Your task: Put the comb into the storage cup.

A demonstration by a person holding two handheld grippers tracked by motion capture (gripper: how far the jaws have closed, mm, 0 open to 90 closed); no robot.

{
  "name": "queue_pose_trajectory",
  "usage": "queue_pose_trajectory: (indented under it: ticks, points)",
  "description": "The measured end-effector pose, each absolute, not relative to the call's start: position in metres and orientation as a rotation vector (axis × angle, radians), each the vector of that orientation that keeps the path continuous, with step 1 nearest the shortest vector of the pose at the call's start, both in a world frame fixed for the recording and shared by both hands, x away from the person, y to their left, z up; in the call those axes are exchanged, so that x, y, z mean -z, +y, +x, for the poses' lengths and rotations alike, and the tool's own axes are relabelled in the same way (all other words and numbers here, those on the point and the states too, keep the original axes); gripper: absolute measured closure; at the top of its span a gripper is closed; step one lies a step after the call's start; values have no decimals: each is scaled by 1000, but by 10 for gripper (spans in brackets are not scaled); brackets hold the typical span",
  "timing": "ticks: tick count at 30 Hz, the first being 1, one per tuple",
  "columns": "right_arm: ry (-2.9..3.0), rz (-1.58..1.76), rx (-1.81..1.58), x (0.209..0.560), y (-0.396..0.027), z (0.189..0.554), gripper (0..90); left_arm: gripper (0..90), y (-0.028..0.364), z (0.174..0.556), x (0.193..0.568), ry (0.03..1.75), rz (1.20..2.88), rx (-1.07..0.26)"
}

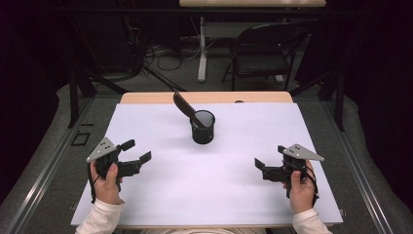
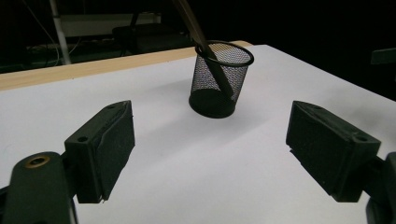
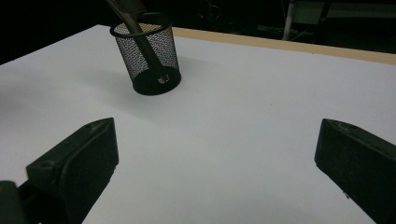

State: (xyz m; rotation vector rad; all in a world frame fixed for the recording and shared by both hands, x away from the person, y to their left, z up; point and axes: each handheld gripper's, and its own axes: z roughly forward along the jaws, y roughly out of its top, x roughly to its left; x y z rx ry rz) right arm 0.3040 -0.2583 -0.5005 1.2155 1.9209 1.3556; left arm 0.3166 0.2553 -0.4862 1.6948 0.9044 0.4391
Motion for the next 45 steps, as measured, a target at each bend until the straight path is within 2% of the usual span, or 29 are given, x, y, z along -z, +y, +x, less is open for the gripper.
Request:
queue_pose_trajectory:
  ticks: [17,45]
  points:
    - [1874,1311,-1349,524,-274,310,0,159,263,323,509,919,1674,-447]
    - [1881,1408,-1350,533,-285,317,0,159,265,328,516,963,1690,-450]
